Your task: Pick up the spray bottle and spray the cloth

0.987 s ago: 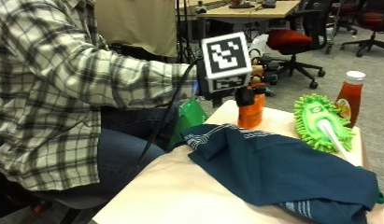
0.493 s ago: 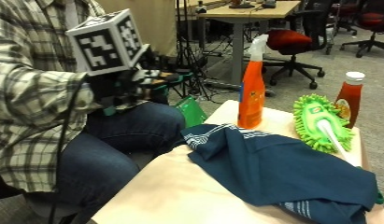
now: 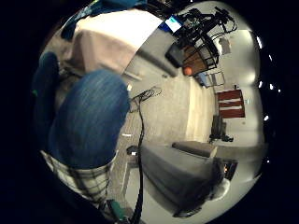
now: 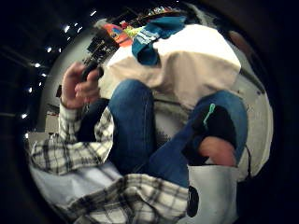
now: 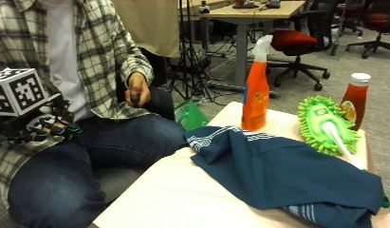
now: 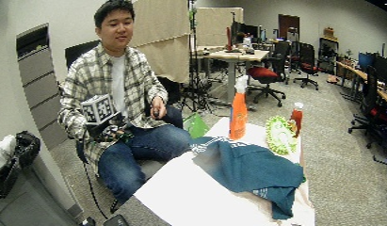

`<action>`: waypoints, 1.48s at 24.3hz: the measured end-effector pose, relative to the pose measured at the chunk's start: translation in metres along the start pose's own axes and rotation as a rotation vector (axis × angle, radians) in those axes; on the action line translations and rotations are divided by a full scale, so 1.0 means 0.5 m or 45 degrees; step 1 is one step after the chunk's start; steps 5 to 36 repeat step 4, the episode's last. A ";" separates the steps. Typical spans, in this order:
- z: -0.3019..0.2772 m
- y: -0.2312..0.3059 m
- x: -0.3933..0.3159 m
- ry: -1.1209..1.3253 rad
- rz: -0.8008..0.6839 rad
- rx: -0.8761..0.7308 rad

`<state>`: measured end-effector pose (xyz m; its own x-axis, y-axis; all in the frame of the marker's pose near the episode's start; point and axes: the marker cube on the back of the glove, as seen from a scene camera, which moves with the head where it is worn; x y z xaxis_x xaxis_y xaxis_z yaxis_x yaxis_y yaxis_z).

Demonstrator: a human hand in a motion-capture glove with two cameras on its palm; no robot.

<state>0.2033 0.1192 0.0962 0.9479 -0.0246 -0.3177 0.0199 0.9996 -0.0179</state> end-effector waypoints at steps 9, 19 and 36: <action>0.043 0.097 -0.042 -0.031 -0.027 -0.046; 0.043 0.097 -0.042 -0.031 -0.027 -0.046; 0.043 0.097 -0.042 -0.031 -0.027 -0.046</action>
